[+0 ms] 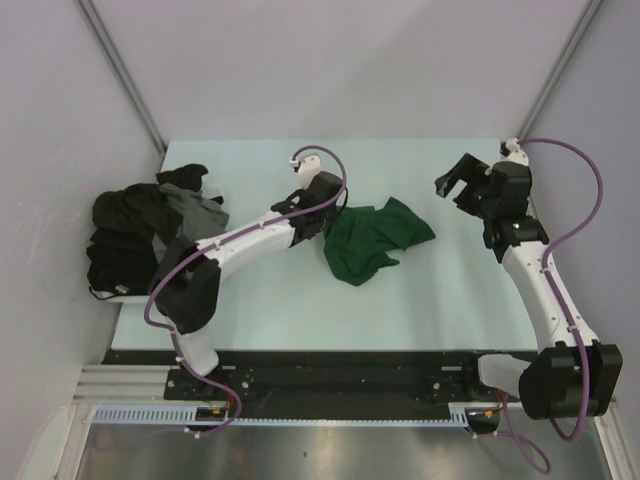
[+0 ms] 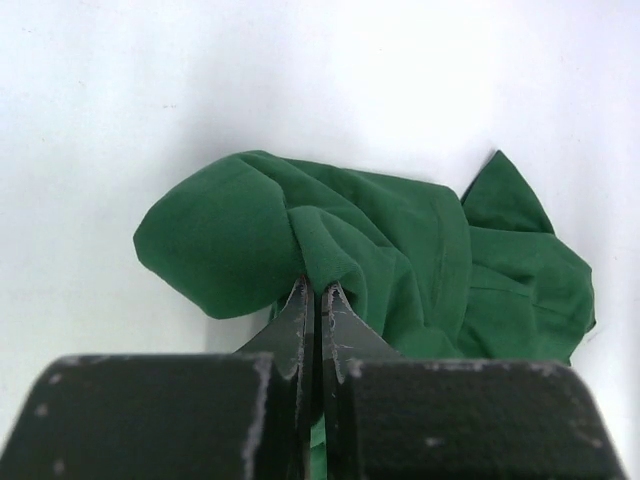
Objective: Fold and stack the t-shirts
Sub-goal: Move the tshirt to the center of the board, then flatten out the tshirt
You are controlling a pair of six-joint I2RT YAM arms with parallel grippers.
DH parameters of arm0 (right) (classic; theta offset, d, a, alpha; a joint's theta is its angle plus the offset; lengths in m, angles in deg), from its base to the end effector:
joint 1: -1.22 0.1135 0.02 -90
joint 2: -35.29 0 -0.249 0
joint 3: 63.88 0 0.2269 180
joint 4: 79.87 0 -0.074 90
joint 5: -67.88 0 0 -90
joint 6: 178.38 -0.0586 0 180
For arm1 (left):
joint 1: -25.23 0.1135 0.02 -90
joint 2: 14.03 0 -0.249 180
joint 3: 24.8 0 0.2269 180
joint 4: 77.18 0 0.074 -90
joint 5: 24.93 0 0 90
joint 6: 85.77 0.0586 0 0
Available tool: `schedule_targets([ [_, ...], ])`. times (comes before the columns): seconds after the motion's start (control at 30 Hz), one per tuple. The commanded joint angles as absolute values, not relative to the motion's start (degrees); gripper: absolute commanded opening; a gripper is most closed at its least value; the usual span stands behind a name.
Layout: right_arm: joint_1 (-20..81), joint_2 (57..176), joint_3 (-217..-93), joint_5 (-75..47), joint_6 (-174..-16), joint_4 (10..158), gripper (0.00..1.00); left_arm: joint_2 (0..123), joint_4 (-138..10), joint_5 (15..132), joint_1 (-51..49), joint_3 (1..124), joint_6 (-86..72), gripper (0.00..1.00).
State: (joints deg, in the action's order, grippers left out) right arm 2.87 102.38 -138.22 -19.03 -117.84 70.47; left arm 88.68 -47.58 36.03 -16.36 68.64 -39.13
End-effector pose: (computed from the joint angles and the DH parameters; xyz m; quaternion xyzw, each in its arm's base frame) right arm 0.2705 0.0110 0.3210 0.1851 0.8100 0.1707 0.5296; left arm 0.3152 -0.2417 0.2413 -0.1217 0.8715 -0.1153 0.4608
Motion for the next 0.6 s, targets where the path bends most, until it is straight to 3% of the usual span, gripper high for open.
schedule_targets([
  [0.0, 8.5, 103.76, -142.24, -24.57, -110.72, 68.54, 0.98, 85.2, -48.49, 35.8, -15.12, 69.73, -36.13, 0.0],
  [0.03, 10.52, 103.76, -141.89, -25.37, -109.58, 68.53, 0.98, 85.11, -48.05, 36.24, -14.59, 70.34, -35.51, 0.0],
  [0.1, 12.11, 103.76, -141.97, -25.46, -108.86, 68.71, 0.99, 84.15, -45.6, 37.47, -14.15, 71.31, -33.32, 0.16],
  [0.17, 14.56, 104.55, -142.06, -24.85, -107.64, 69.23, 0.99, 82.66, -43.31, 37.73, -13.45, 72.45, -31.82, 0.58],
  [0.2, 15.54, 104.9, -142.15, -24.85, -107.28, 69.32, 0.99, 80.65, -41.12, 38.0, -13.27, 72.54, -29.98, 0.85],
  [0.23, 16.5, 105.51, -142.23, -24.76, -106.93, 69.59, 0.99, 79.23, -39.88, 38.0, -12.57, 72.63, -29.18, 0.99],
  [0.47, 34.31, 110.0, -143.56, -32.39, -109.21, 65.2, 0.98, 63.6, -30.73, 43.6, -6.33, 63.86, -30.83, 1.0],
  [0.57, 40.04, 112.45, -142.07, -32.59, -109.92, 66.51, 0.9, 55.68, -31.87, 46.96, -5.98, 56.65, -33.21, 1.0],
])
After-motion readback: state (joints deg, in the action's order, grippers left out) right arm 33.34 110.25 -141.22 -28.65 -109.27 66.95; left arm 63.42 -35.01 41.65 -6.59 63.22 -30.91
